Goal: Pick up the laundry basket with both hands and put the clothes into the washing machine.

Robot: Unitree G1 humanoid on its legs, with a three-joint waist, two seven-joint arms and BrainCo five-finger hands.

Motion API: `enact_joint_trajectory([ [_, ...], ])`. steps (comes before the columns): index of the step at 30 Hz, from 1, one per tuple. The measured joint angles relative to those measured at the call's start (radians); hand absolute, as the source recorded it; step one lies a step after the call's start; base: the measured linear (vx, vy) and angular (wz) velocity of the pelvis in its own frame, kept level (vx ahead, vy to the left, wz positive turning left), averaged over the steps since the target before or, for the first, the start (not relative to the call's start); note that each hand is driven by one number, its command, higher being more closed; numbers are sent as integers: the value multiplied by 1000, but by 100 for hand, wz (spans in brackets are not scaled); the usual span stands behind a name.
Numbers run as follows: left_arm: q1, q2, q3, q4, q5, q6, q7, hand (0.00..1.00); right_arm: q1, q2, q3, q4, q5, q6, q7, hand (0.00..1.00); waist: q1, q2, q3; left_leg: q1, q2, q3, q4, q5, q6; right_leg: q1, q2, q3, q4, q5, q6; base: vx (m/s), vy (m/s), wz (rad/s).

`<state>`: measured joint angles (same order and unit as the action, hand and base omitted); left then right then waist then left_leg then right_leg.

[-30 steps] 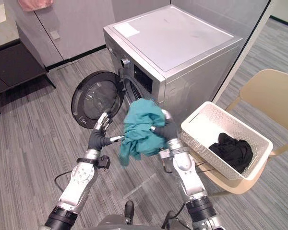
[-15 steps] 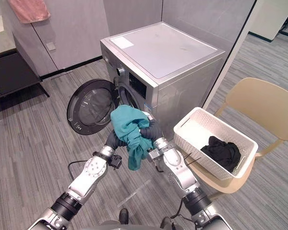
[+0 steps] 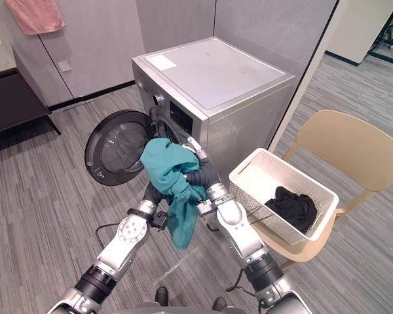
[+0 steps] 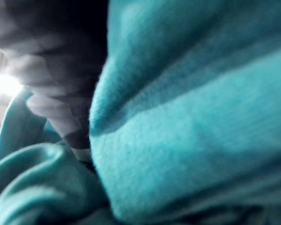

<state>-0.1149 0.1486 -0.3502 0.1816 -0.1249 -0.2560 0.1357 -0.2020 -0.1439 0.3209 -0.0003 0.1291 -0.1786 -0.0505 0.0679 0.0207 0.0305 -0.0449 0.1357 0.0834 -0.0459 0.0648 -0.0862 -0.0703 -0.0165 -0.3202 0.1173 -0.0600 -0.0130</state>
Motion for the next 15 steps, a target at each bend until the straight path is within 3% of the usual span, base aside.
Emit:
enact_joint_trajectory([
  [7,138,-18,305,-34,-1,12,44,100,215,-18,-296,-13,-120,-9,-51,0,-2,0,0,9,-2,1,-21,3,-2,-2,0,1,-1,-6,4,38,-6,-1],
  [12,196,-18,356,-28,-28,12,42,100,301,-60,-322,149,-122,-9,-28,0,-2,-4,5,-52,-16,-38,-10,4,0,-59,-28,-34,74,-60,19,6,-3,26],
  [15,197,-20,350,-3,-33,12,35,100,322,-61,-323,362,-141,12,16,0,-2,-14,41,-122,-44,-104,28,7,5,-116,-88,-107,174,-132,31,20,-9,82],
])
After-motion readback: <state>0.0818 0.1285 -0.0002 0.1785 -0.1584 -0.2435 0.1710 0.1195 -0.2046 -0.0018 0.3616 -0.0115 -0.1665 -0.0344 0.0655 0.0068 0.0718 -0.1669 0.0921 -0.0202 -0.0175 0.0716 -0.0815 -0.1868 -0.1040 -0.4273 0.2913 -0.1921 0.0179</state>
